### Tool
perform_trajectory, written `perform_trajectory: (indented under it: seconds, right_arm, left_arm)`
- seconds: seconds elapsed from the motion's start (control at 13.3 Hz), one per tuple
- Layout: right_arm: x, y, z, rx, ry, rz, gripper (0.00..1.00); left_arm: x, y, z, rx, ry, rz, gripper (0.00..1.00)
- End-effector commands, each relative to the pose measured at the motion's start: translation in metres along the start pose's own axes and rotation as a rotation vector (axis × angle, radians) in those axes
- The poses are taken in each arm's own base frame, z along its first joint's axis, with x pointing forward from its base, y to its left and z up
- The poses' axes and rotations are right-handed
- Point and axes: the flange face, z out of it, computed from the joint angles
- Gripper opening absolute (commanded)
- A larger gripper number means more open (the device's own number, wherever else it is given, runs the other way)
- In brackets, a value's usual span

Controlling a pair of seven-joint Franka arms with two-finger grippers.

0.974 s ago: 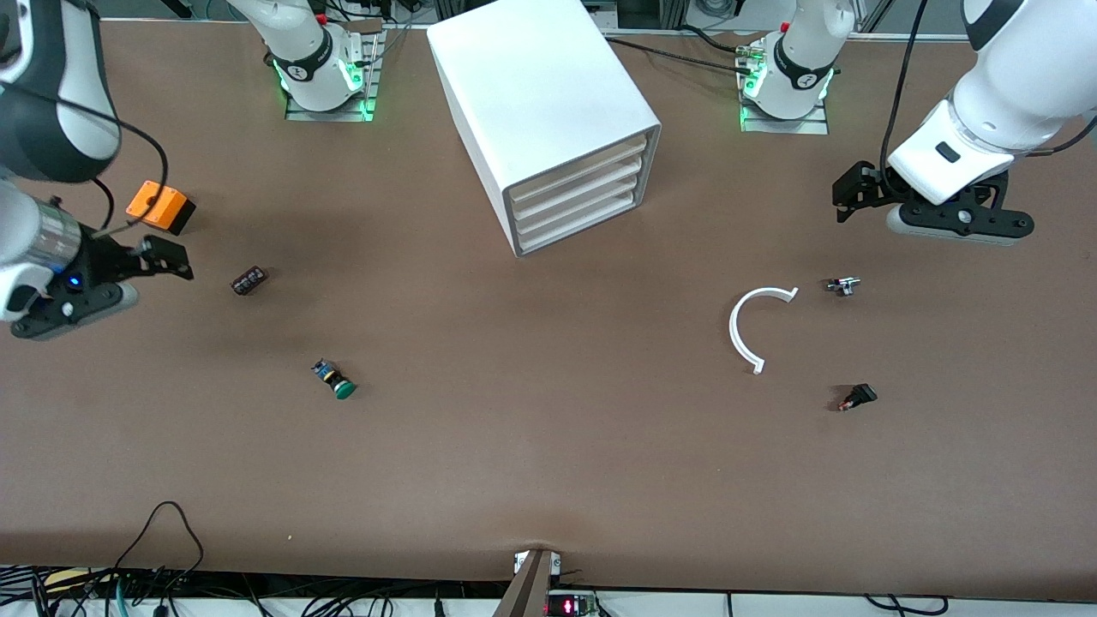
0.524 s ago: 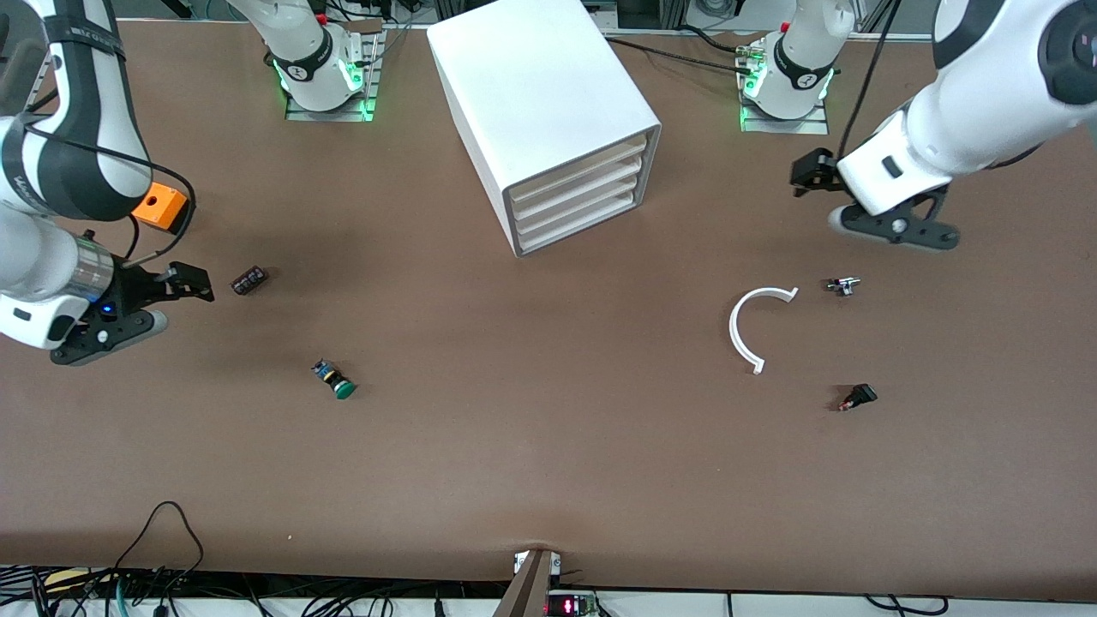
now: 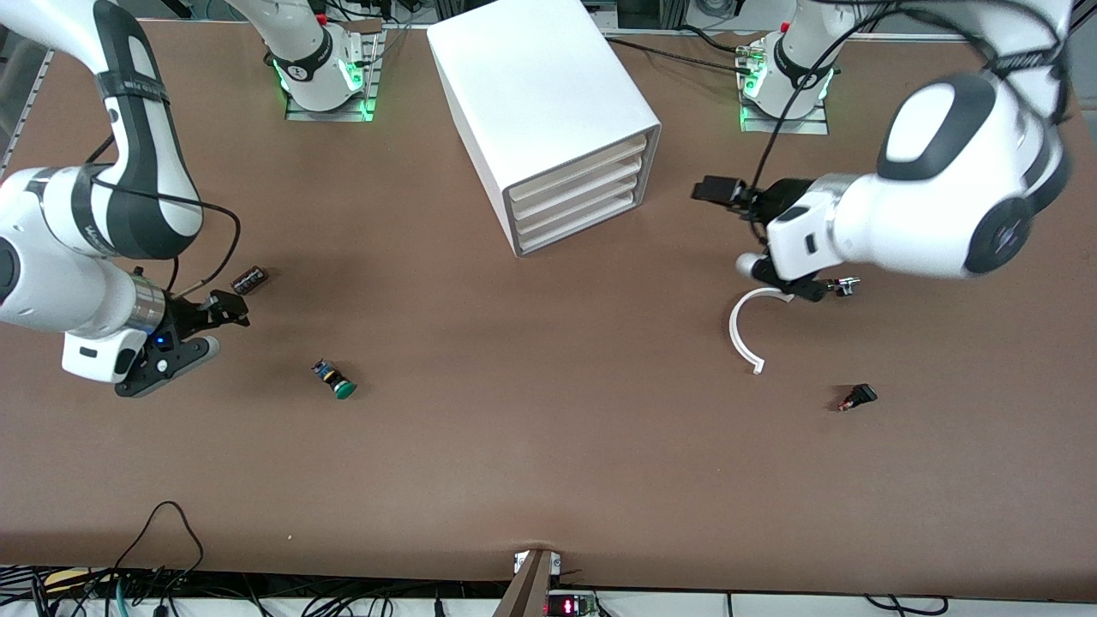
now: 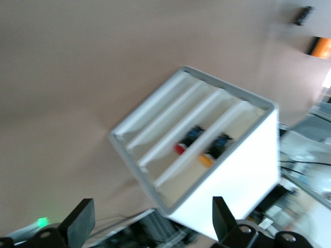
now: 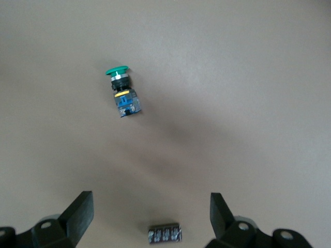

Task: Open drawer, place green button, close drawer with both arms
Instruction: 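Reach the right gripper to the green button while the left gripper reaches the drawer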

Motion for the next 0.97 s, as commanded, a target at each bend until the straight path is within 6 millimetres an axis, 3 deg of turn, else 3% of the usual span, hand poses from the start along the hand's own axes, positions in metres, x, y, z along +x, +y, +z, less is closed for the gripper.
perform_trajectory:
  seconds: [0.0, 0.3, 0.45, 0.75, 0.9]
  right_arm:
    - [0.015, -0.01, 0.017, 0.013, -0.009, -0.048, 1.0]
    - [0.026, -0.016, 0.044, 0.03, -0.01, -0.16, 1.0]
    - [0.034, -0.027, 0.054, 0.066, 0.002, -0.166, 1.0]
    - [0.047, -0.043, 0.1, 0.057, 0.042, -0.304, 1.0]
    - [0.051, -0.047, 0.128, 0.031, 0.082, -0.442, 1.0]
  left_arm:
    - [0.028, -0.003, 0.013, -0.069, 0.016, 0.084, 1.0]
    - [0.083, -0.058, 0.064, -0.164, 0.009, 0.444, 1.0]
    - [0.104, -0.083, 0.103, -0.196, 0.034, 0.499, 1.0]
    - [0.096, -0.126, 0.207, -0.431, 0.146, 0.578, 1.0]
    - [0.09, -0.136, 0.242, -0.45, 0.184, 0.586, 0.96]
